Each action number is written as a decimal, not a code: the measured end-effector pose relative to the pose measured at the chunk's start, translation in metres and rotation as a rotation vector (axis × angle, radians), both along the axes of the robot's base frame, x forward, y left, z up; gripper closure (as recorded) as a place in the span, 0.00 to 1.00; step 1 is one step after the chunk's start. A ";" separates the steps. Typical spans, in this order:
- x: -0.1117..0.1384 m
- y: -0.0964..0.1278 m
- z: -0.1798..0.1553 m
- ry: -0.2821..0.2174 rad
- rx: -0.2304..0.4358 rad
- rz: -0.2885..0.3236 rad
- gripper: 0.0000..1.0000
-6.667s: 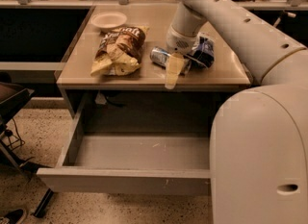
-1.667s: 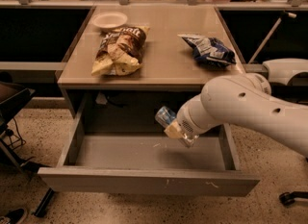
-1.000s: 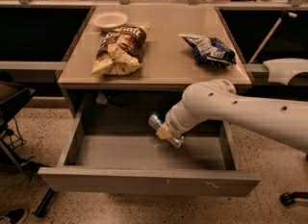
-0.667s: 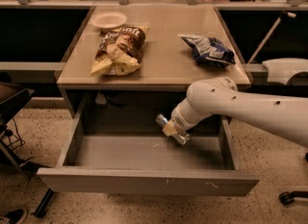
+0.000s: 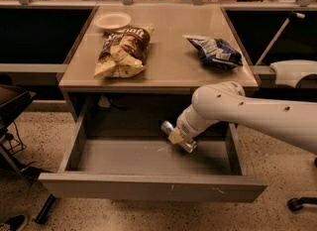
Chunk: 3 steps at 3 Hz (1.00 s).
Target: Place redbull can into top drawer
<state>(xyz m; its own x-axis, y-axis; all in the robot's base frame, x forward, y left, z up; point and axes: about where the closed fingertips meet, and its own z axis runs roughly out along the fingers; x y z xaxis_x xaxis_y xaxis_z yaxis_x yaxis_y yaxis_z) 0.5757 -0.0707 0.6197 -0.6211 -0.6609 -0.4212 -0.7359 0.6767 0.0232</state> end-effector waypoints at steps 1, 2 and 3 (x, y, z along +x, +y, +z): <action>-0.009 -0.005 -0.002 0.016 -0.015 0.002 1.00; -0.009 -0.005 -0.002 0.016 -0.015 0.002 0.81; -0.009 -0.005 -0.002 0.016 -0.015 0.002 0.58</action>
Offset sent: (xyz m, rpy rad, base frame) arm -0.0080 -0.0047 -0.0014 -0.0139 0.0144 0.0019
